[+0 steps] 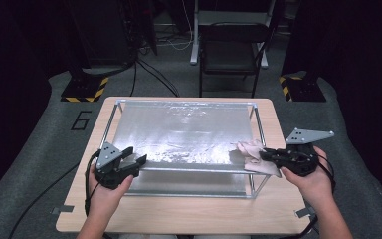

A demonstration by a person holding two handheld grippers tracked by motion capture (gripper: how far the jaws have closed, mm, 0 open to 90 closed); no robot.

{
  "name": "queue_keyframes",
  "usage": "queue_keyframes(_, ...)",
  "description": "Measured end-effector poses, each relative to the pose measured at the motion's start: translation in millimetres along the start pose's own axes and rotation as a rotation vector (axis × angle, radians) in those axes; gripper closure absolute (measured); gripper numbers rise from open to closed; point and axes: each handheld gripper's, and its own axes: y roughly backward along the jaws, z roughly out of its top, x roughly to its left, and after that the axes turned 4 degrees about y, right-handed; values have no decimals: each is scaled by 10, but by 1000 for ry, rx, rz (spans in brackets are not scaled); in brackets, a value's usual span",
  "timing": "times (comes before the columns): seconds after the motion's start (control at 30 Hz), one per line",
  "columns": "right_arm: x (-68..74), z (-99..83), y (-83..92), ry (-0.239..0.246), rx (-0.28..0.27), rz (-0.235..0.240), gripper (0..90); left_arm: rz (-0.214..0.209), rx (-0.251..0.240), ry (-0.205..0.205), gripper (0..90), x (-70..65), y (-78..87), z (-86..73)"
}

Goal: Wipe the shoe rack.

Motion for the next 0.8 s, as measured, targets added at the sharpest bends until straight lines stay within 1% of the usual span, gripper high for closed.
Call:
queue_keyframes(0.03,-17,-29,44,-17,-6,-8,823,0,-1,-4,434,-2,4,1)
queue_keyframes(0.07,-17,-29,44,-17,-6,-8,823,0,-1,-4,433,-2,4,1)
queue_keyframes(0.1,-32,-59,81,-27,-12,-22,823,0,-2,-5,431,-3,4,1)
queue_keyframes(0.17,-48,-75,98,-22,-16,-26,823,-4,-4,-5,428,-1,6,1)
queue_keyframes(0.2,-51,-91,118,-35,-17,-34,823,-7,-2,-4,428,3,9,1)
queue_keyframes(0.23,-67,-107,136,-32,-23,-39,823,-7,-7,0,427,4,6,-3)
queue_keyframes(0.3,-90,-148,175,-45,-26,-58,823,-9,-5,-3,427,7,10,-4)
queue_keyframes(0.37,-144,-226,223,-62,-20,-75,823,-9,-4,-4,425,9,9,-5)
queue_keyframes(0.4,-144,-226,223,-62,-20,-75,823,-9,-5,-4,425,9,9,-5)
queue_keyframes(0.47,-176,-284,243,-75,-16,-88,823,-8,-6,-6,424,7,5,-6)
queue_keyframes(0.5,-192,-326,252,-84,-23,-94,822,-7,-6,-8,425,7,4,-9)
queue_keyframes(0.53,-192,-326,252,-84,-23,-94,822,-7,-6,-8,425,7,4,-9)
queue_keyframes(0.6,-209,-374,265,-100,-23,-102,823,-10,-5,-5,424,8,3,-11)
queue_keyframes(0.63,-219,-389,270,-98,-21,-102,823,-13,-4,-5,425,11,3,-11)
queue_keyframes(0.73,-241,-450,281,-111,-24,-110,823,-12,-7,-7,425,11,2,-14)
queue_keyframes(0.8,-242,-476,289,-115,-21,-116,823,-4,-8,-14,425,4,6,-11)
